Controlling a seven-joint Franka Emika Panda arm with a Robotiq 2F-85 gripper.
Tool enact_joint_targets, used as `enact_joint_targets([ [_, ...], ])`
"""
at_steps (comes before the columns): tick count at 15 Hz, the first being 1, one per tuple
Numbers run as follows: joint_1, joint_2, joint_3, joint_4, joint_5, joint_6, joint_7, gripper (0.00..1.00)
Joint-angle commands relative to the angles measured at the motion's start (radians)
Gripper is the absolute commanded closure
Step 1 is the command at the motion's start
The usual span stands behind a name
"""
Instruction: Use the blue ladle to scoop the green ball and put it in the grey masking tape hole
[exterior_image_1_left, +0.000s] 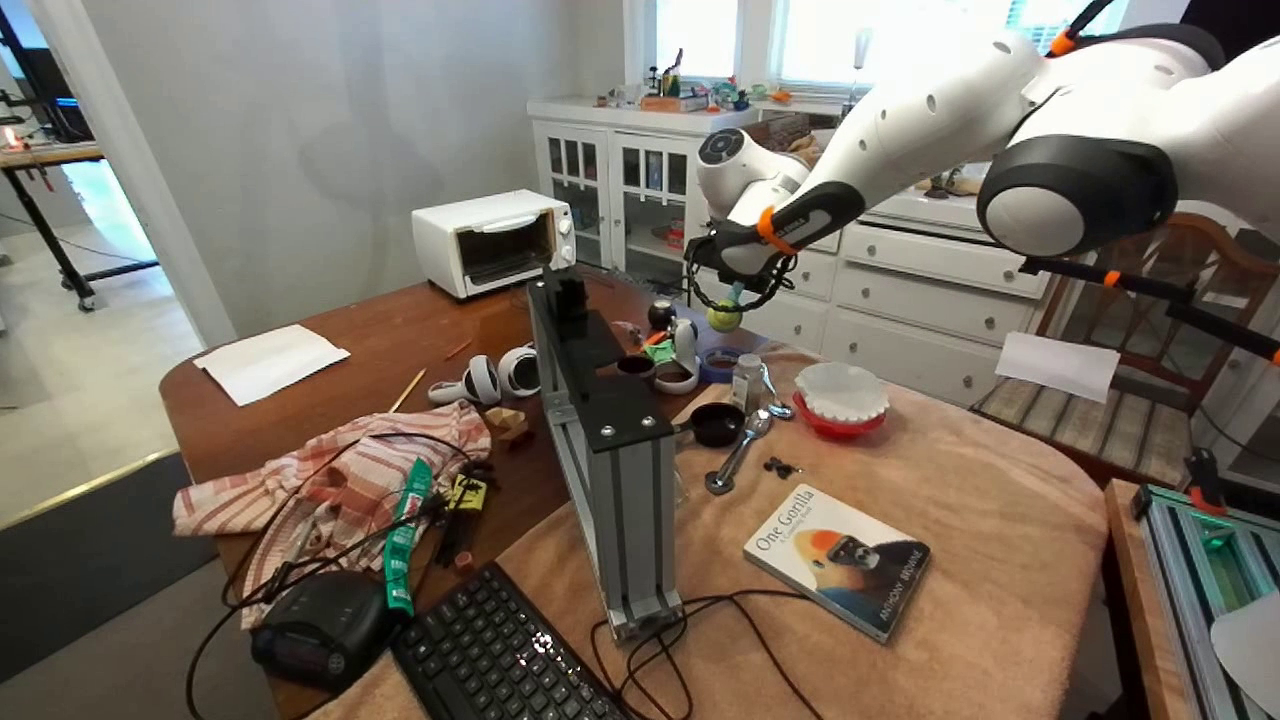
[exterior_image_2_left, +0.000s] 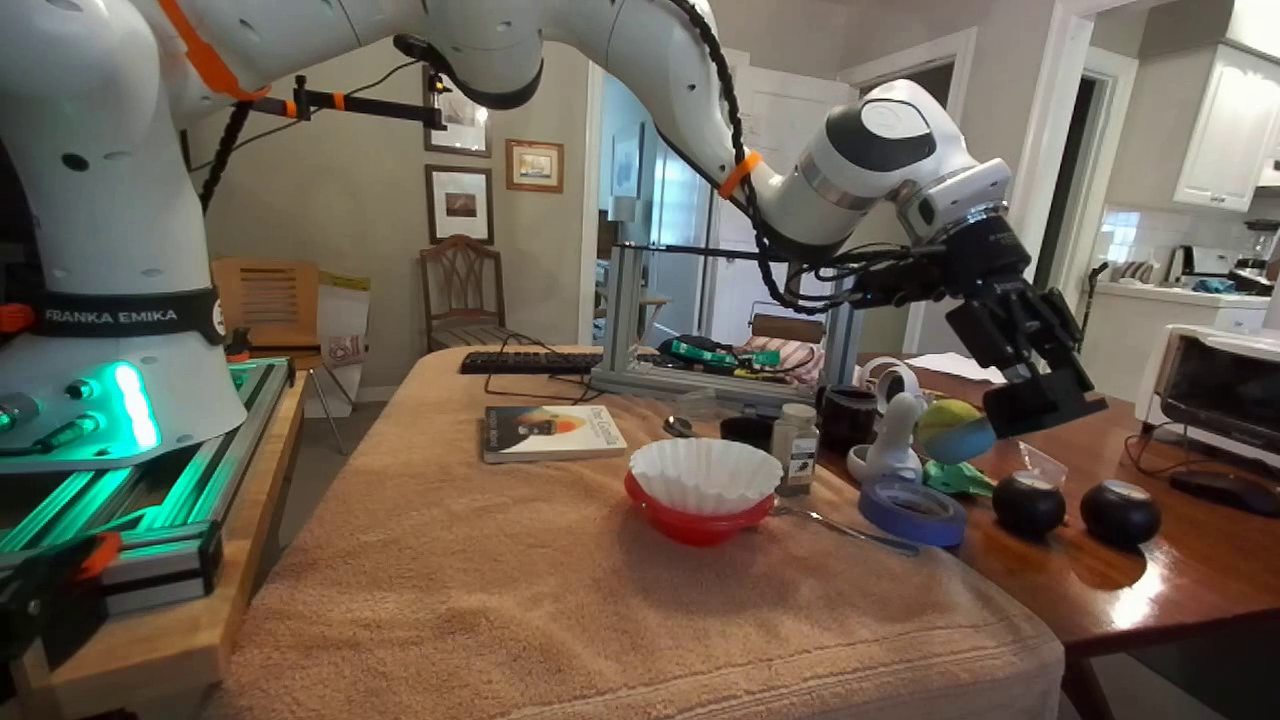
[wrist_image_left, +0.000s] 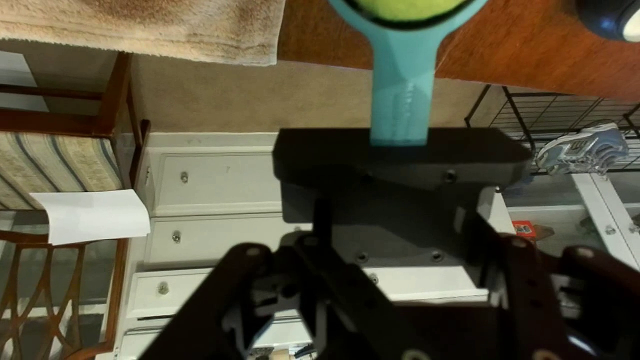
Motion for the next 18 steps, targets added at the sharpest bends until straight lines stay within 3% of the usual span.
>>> enact_joint_targets([
  [1, 0.014, 0.058, -0.04, 0.056, -0.022, -0.025, 0.042, 0.65],
  [10, 0.02, 0.149, -0.08, 0.124, -0.018, -0.03, 0.038, 0.65],
  [18, 0.039, 0.211, -0.129, 0.168, -0.026, 0.04, 0.065, 0.65],
])
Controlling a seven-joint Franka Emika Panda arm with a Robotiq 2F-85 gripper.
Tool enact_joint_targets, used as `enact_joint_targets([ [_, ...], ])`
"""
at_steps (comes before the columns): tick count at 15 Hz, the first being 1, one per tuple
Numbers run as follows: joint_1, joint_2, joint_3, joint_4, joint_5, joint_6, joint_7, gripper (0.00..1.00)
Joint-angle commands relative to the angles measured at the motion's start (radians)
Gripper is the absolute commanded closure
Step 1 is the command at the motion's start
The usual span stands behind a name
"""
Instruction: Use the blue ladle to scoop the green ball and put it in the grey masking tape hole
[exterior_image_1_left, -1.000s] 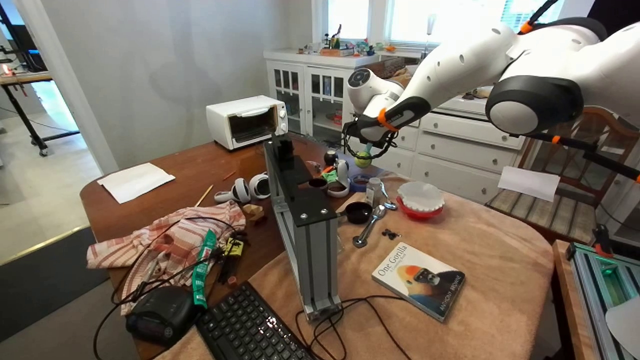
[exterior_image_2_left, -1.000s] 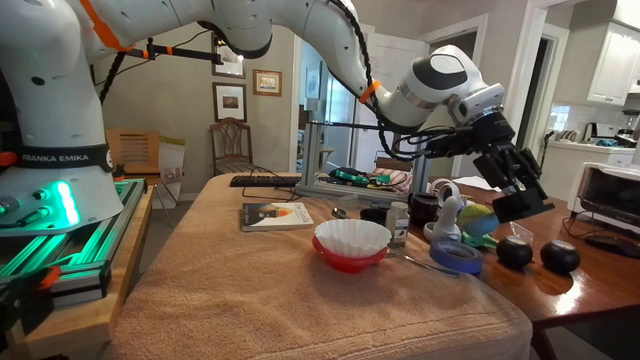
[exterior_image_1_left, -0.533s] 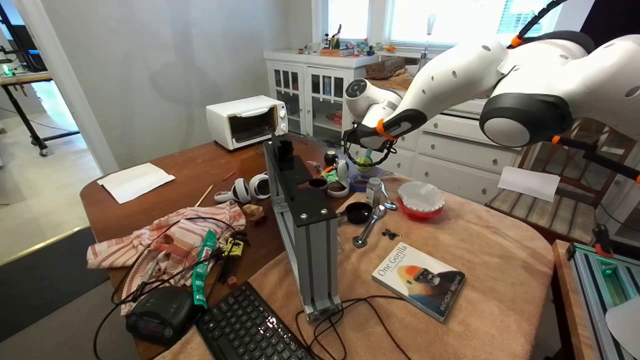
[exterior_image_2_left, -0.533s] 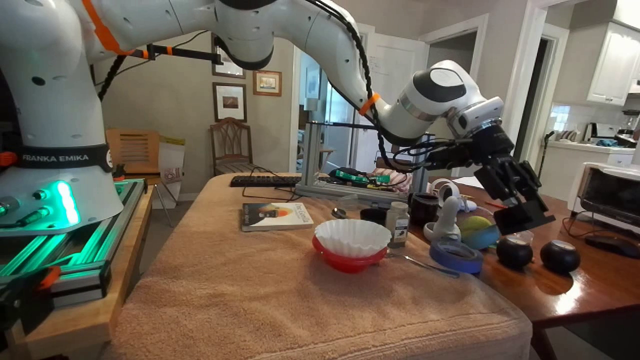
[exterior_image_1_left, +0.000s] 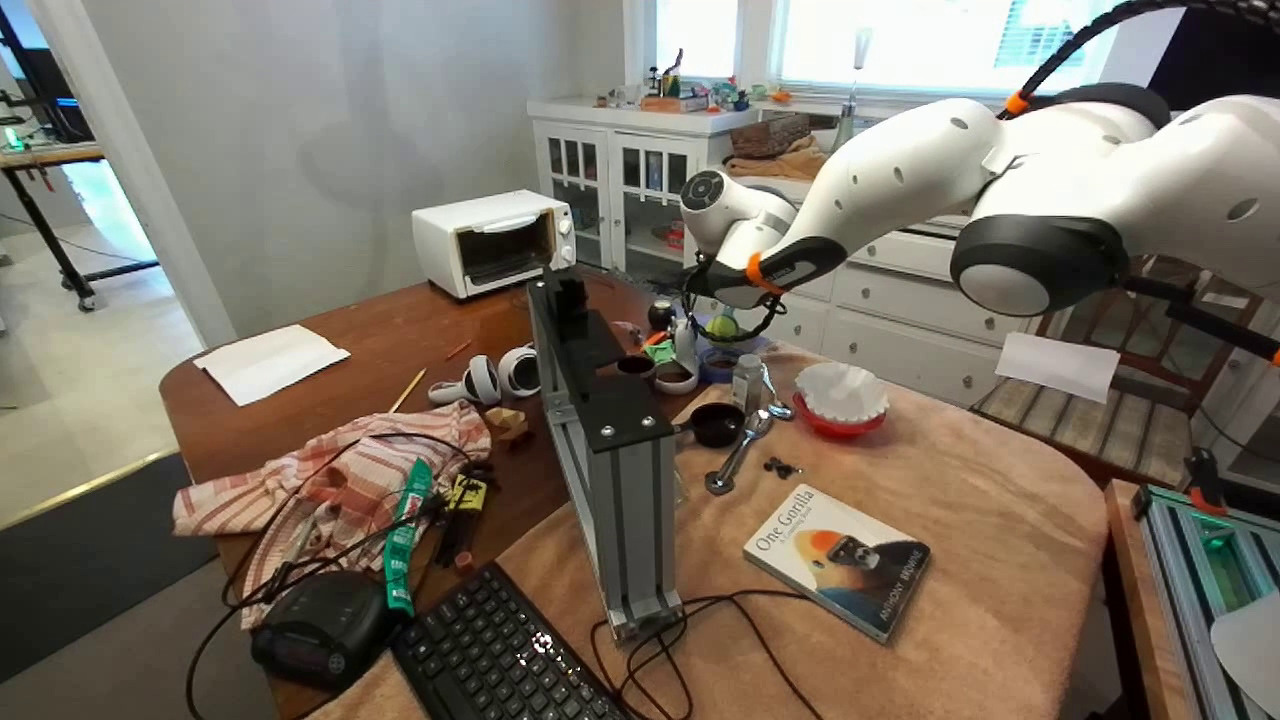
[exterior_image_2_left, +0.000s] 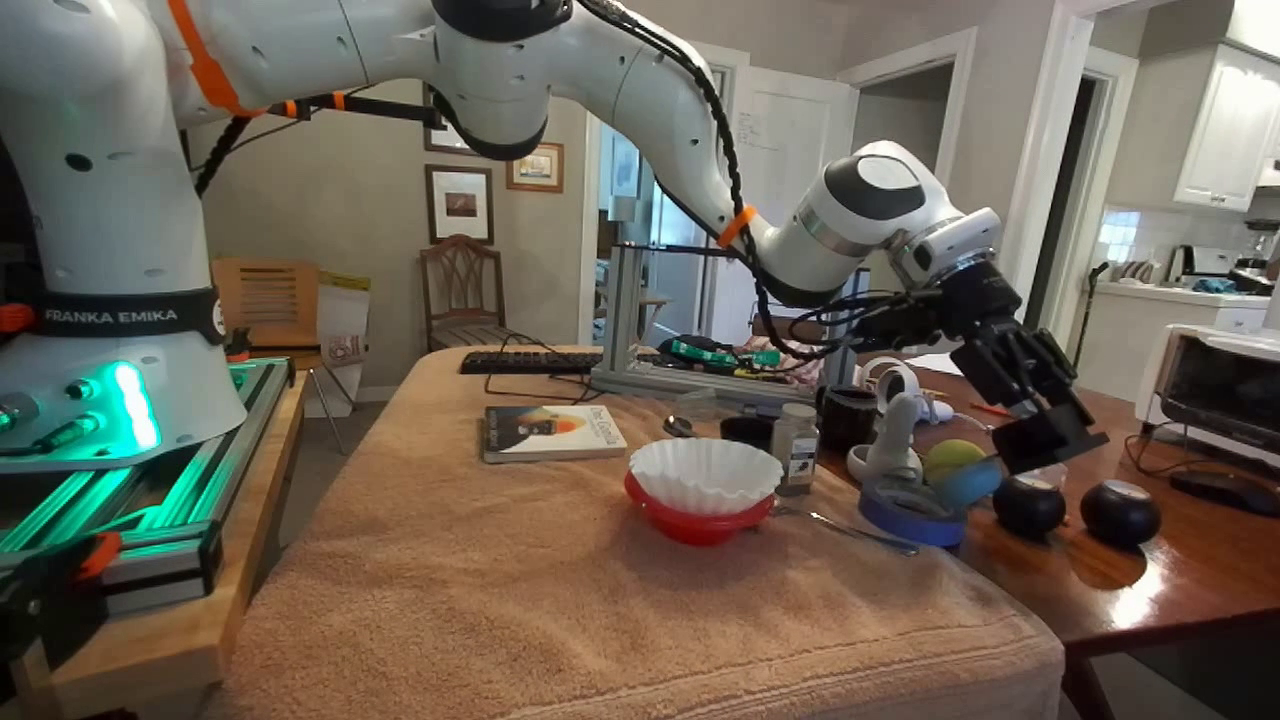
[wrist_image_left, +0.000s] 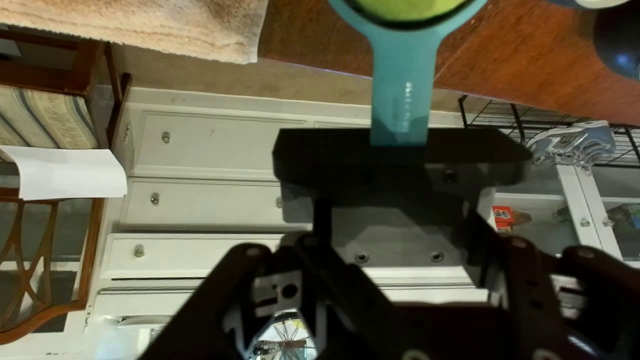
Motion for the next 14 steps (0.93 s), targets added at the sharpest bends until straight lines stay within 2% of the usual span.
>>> enact_joint_targets([
  [1, 0.013, 0.05, -0.05, 0.043, -0.025, 0.038, 0.056, 0.65],
  [4, 0.027, 0.05, -0.07, 0.031, -0.023, 0.048, 0.051, 0.65],
  [8, 0.048, -0.006, -0.065, -0.027, -0.011, 0.06, 0.002, 0.65],
  [14, 0.086, -0.099, -0.056, -0.109, -0.016, 0.044, -0.112, 0.65],
])
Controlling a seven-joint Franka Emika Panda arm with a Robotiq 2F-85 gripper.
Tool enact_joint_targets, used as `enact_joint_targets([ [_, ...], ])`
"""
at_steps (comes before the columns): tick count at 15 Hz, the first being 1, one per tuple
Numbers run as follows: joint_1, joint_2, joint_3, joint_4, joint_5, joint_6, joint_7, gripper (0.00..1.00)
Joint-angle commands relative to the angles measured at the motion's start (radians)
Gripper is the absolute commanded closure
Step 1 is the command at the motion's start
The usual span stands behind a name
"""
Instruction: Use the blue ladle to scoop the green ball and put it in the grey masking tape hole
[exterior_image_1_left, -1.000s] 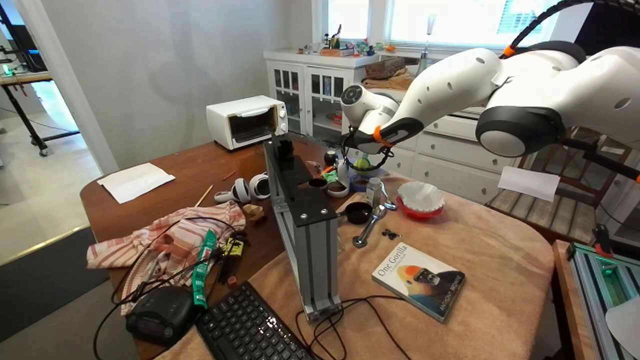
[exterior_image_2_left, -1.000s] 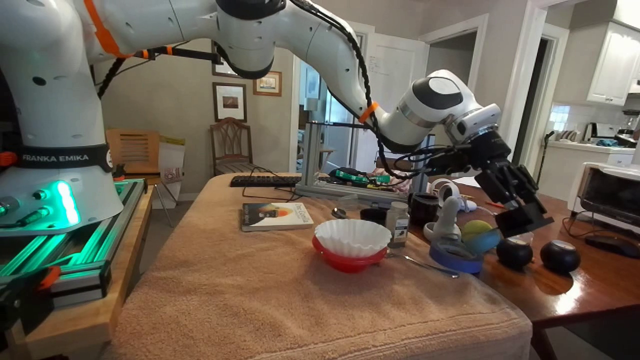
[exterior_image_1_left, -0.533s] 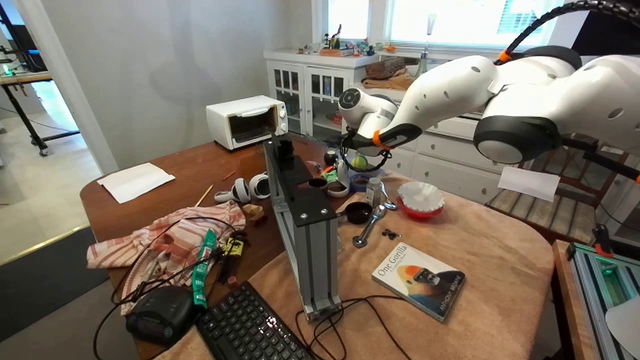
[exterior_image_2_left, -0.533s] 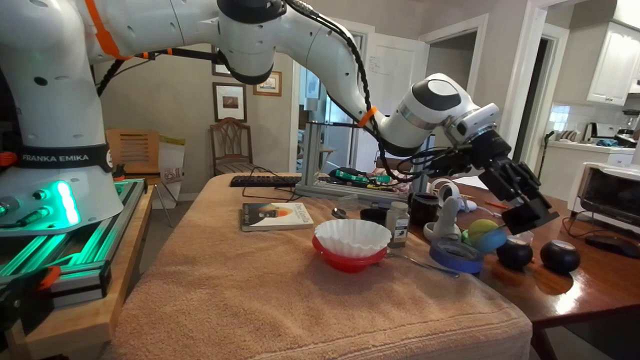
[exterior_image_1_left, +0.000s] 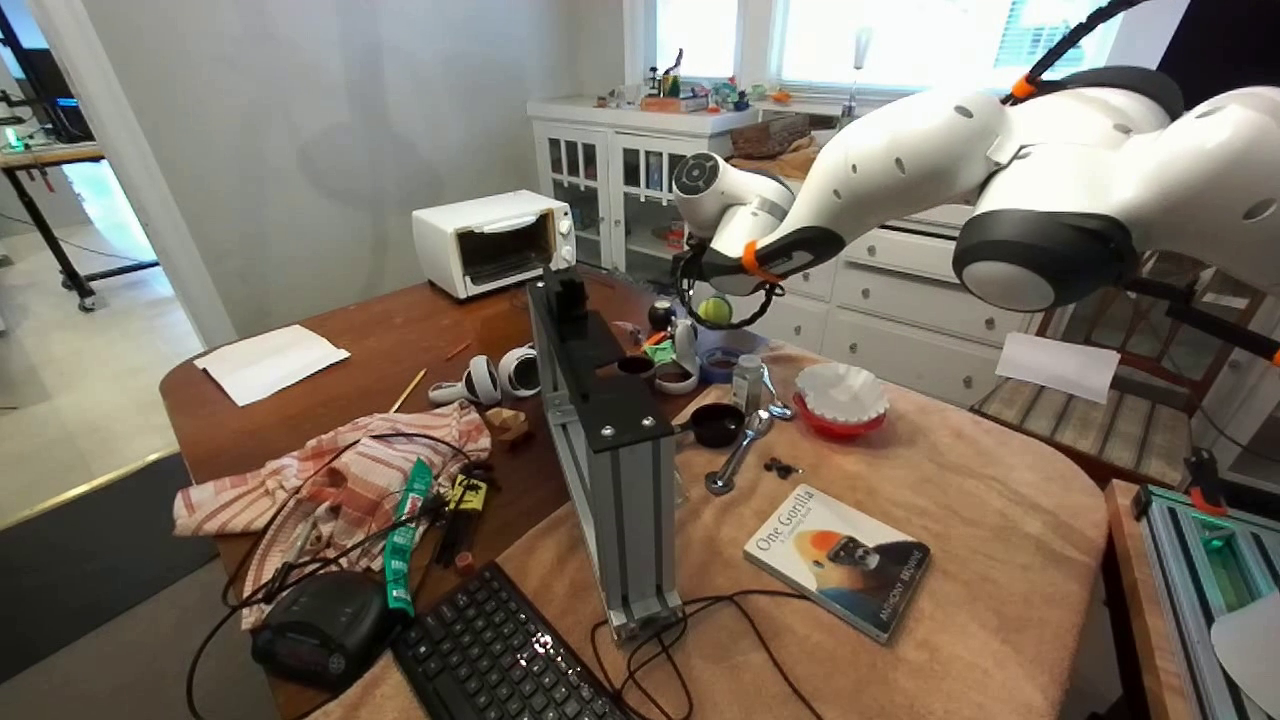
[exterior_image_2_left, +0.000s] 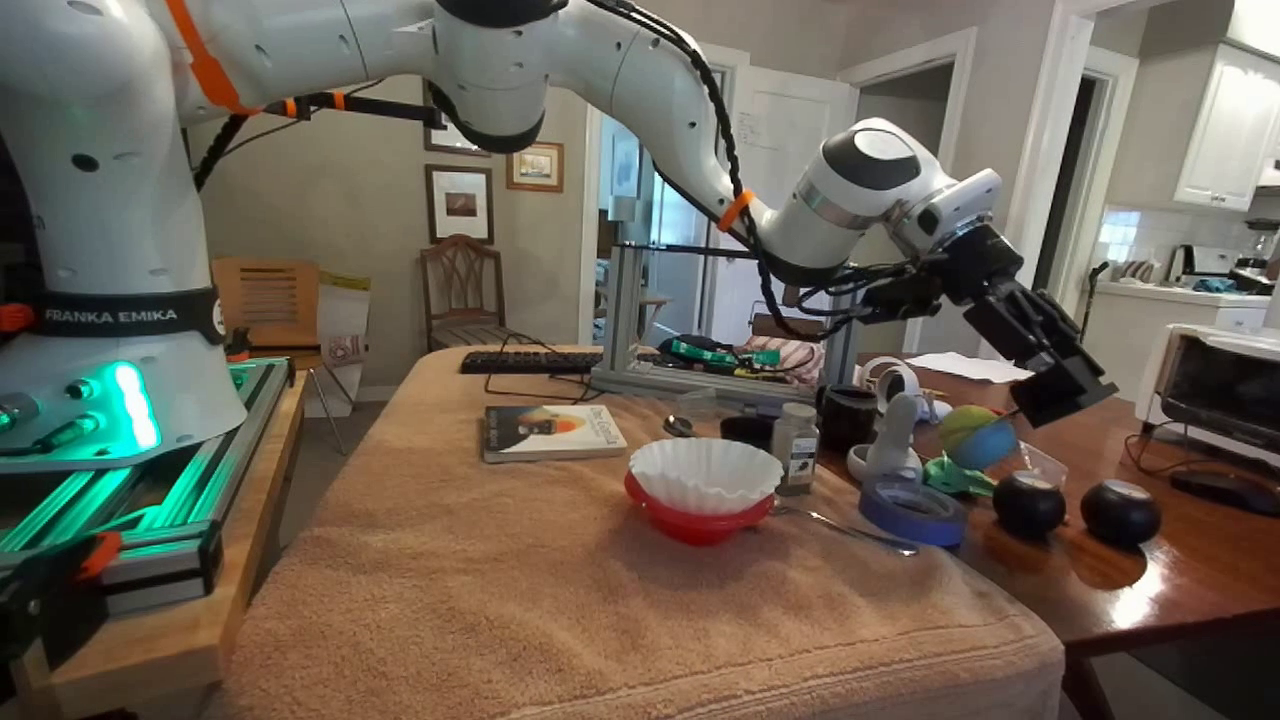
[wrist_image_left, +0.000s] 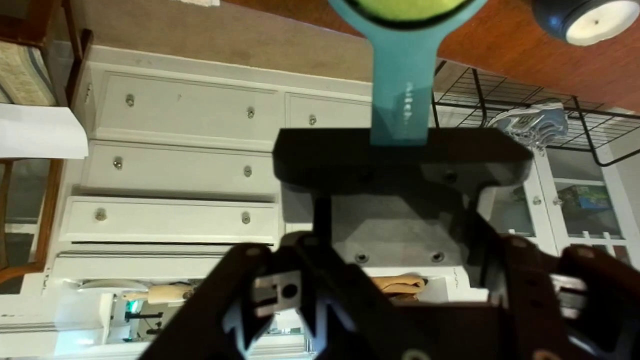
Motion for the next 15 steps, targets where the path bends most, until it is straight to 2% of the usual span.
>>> enact_joint_targets([
  [1, 0.04, -0.08, 0.003, -0.107, -0.018, 0.008, -0.072, 0.65],
  [5, 0.046, -0.13, 0.031, -0.159, -0.002, -0.008, -0.183, 0.65],
  [6, 0.031, -0.075, 0.008, -0.091, 0.0, -0.001, -0.136, 0.65],
  [7, 0.031, -0.079, 0.01, -0.096, 0.001, -0.001, -0.142, 0.4],
  [11, 0.031, -0.078, 0.01, -0.096, 0.001, -0.001, -0.141, 0.4],
  [12, 0.031, -0.078, 0.01, -0.096, 0.001, -0.001, -0.141, 0.65],
  [15, 0.064, -0.054, -0.033, -0.102, -0.022, -0.018, -0.098, 0.65],
])
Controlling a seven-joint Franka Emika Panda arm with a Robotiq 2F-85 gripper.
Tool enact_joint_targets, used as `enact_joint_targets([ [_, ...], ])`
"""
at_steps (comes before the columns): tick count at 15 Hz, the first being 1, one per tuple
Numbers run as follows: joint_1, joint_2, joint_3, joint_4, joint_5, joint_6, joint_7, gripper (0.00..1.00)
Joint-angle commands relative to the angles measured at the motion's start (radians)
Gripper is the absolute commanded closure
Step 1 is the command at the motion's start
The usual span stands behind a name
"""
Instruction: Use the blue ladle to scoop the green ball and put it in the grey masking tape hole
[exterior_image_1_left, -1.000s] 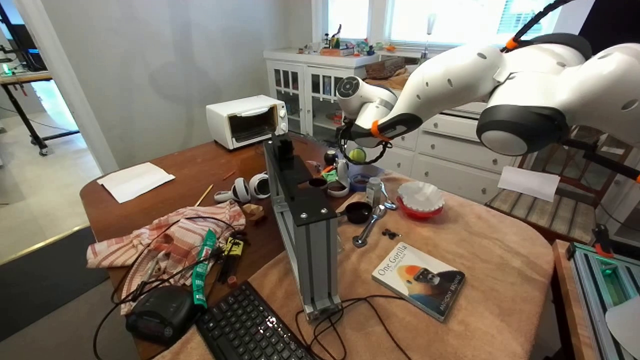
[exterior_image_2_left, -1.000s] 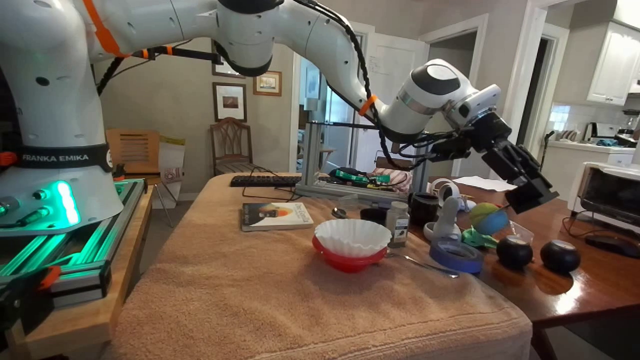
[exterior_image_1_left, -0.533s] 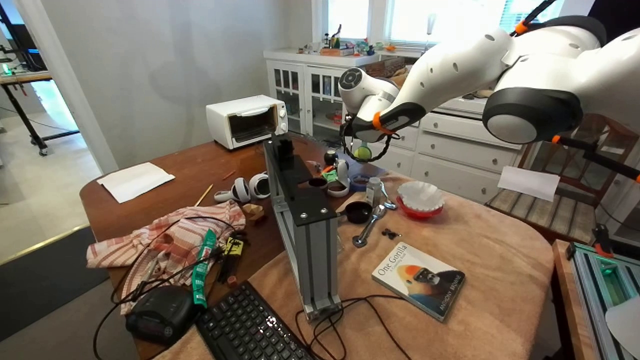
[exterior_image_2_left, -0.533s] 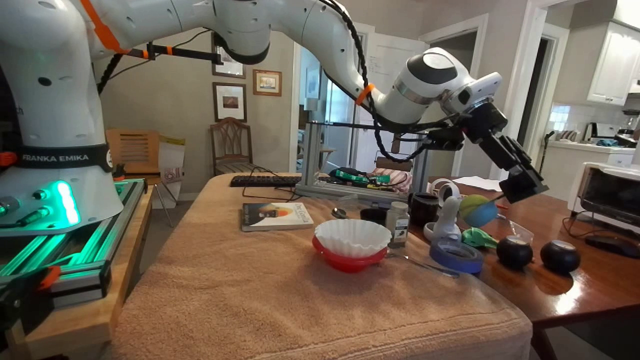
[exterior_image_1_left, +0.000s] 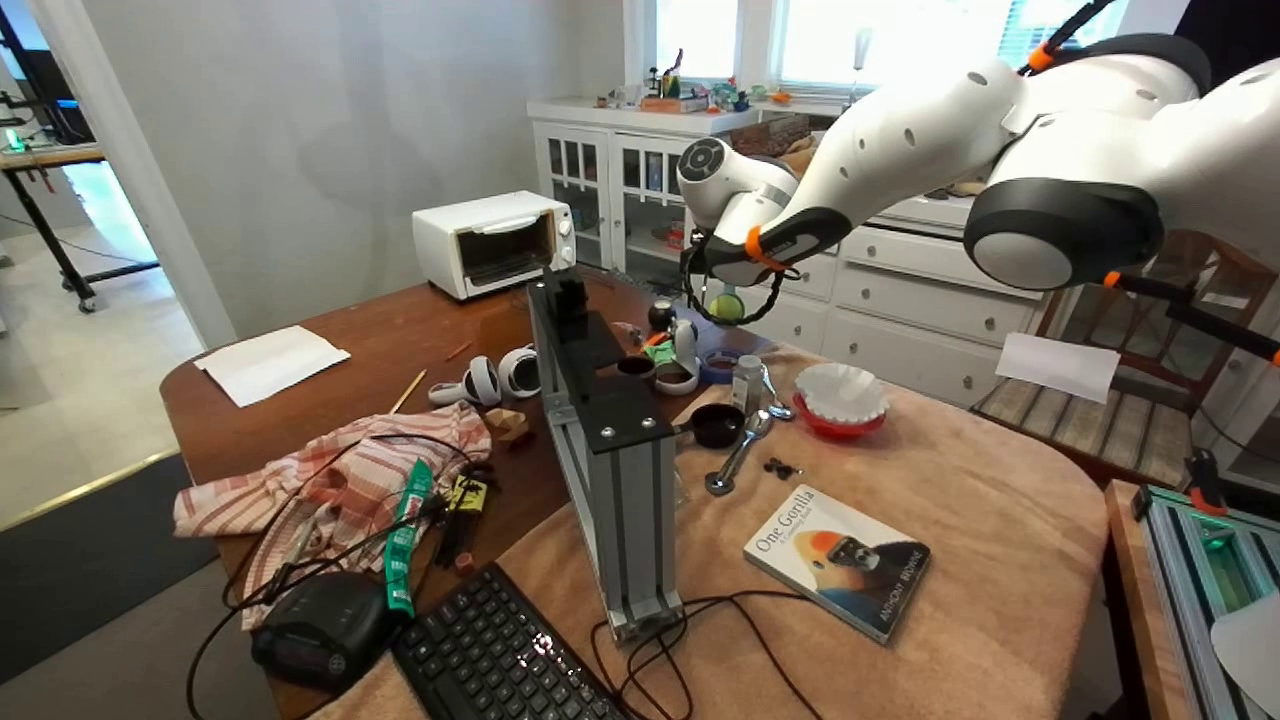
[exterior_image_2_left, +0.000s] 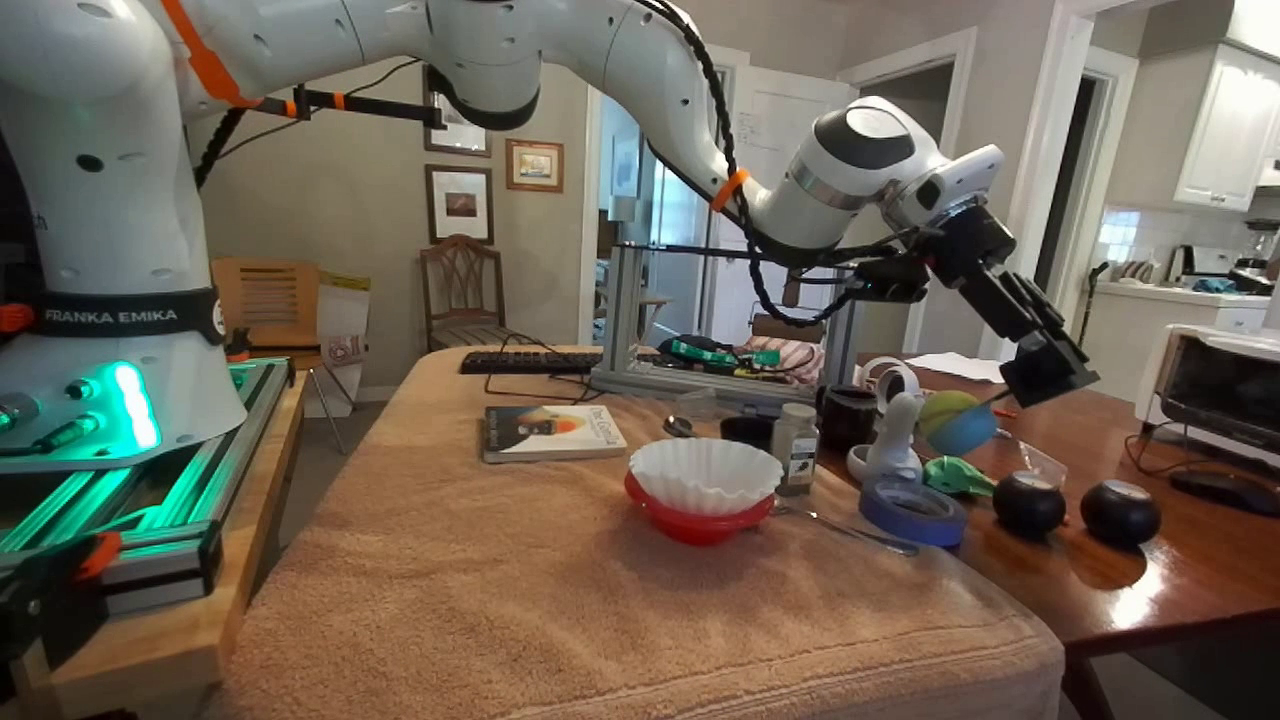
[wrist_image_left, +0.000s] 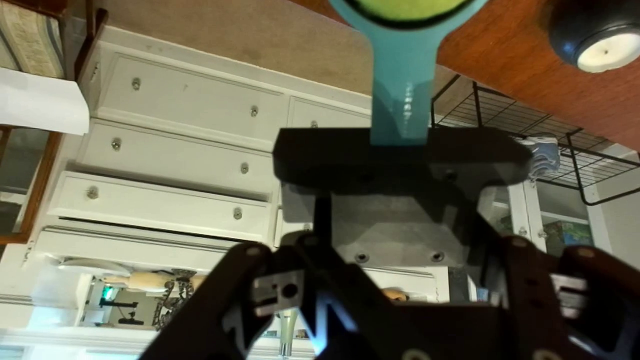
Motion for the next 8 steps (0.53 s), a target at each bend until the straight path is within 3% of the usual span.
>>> enact_joint_targets([
  [1, 0.039, 0.031, -0.048, -0.008, -0.028, -0.016, 0.048, 0.65],
  [8, 0.109, 0.141, -0.121, 0.008, -0.064, -0.009, 0.123, 0.65],
])
